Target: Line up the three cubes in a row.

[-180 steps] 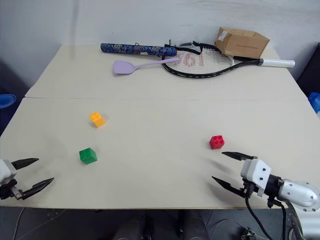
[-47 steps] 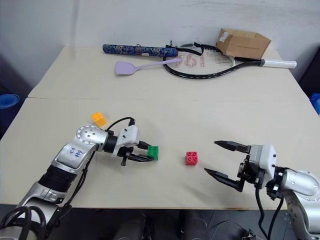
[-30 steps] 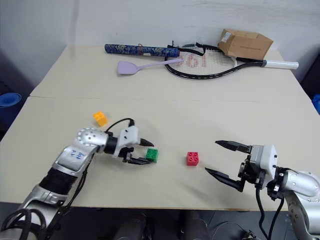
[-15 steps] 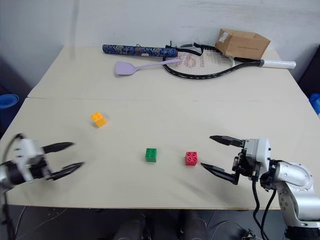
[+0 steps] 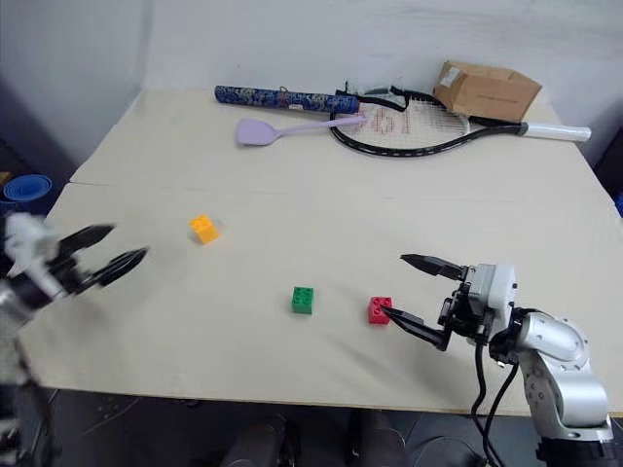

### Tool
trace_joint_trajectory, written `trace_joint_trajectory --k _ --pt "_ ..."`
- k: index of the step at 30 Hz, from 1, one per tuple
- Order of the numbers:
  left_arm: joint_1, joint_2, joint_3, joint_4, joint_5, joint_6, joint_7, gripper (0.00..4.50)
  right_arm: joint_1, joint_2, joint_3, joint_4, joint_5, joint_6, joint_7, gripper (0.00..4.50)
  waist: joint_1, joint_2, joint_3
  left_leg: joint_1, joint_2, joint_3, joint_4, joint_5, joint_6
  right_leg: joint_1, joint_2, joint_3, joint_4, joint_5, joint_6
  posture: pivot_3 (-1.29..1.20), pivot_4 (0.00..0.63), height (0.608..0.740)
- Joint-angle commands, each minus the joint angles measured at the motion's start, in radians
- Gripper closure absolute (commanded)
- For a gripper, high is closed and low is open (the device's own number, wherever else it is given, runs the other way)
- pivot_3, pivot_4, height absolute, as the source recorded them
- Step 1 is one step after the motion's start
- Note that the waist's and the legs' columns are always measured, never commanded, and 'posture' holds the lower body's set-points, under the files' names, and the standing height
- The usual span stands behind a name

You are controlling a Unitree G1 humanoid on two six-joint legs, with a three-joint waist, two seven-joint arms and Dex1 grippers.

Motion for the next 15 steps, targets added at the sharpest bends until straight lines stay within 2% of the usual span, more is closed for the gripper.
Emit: trace_joint_trajectory --k 1,3,8,11,15 --pt "-0.174 -0.021 -0.121 0.217 0.093 -0.066 -0.008 0.02 -0.009 0.02 0.003 -0.021 0.002 -0.018 -0.015 0.0 -0.006 -0.001 0.0 0.0 0.0 0.002 0.0 0.0 0.0 0.0 0.002 -0.002 0.0 0.0 0.0 0.0 0.15 0.74" --pt "-0.277 -0.026 -0.176 0.365 0.144 -0.118 -0.024 0.02 0.0 0.033 0.002 -0.026 -0.011 -0.033 -0.031 0.0 -0.017 -0.001 0.0 -0.001 0.001 0.006 0.0 0.0 0.0 -0.002 0.011 -0.004 -0.001 0.001 0.002 0.0 0.15 0.74" --pt "-0.393 -0.021 -0.245 0.566 0.202 -0.239 -0.082 0.02 0.05 0.047 -0.015 -0.042 -0.027 -0.063 -0.054 0.0 -0.033 -0.001 0.0 0.0 0.004 0.009 -0.001 -0.001 -0.001 -0.004 0.014 -0.002 -0.002 0.001 0.002 0.0 0.15 0.74" --pt "-0.423 -0.01 -0.28 0.628 0.244 -0.298 -0.101 0.53 0.107 0.053 -0.034 -0.062 -0.032 -0.088 -0.067 0.0 -0.029 -0.002 0.0 0.0 0.004 0.008 0.0 -0.001 -0.001 -0.003 0.014 -0.002 -0.002 0.001 0.002 0.0 0.15 0.74" --pt "-0.433 0.008 -0.292 0.674 0.262 -0.325 -0.135 1.6 0.147 0.056 -0.038 -0.076 -0.036 -0.107 -0.082 0.0 -0.028 -0.002 0.0 0.0 0.003 0.008 0.0 -0.001 -0.001 -0.003 0.013 0.0 -0.001 0.001 0.002 0.0 0.15 0.74"
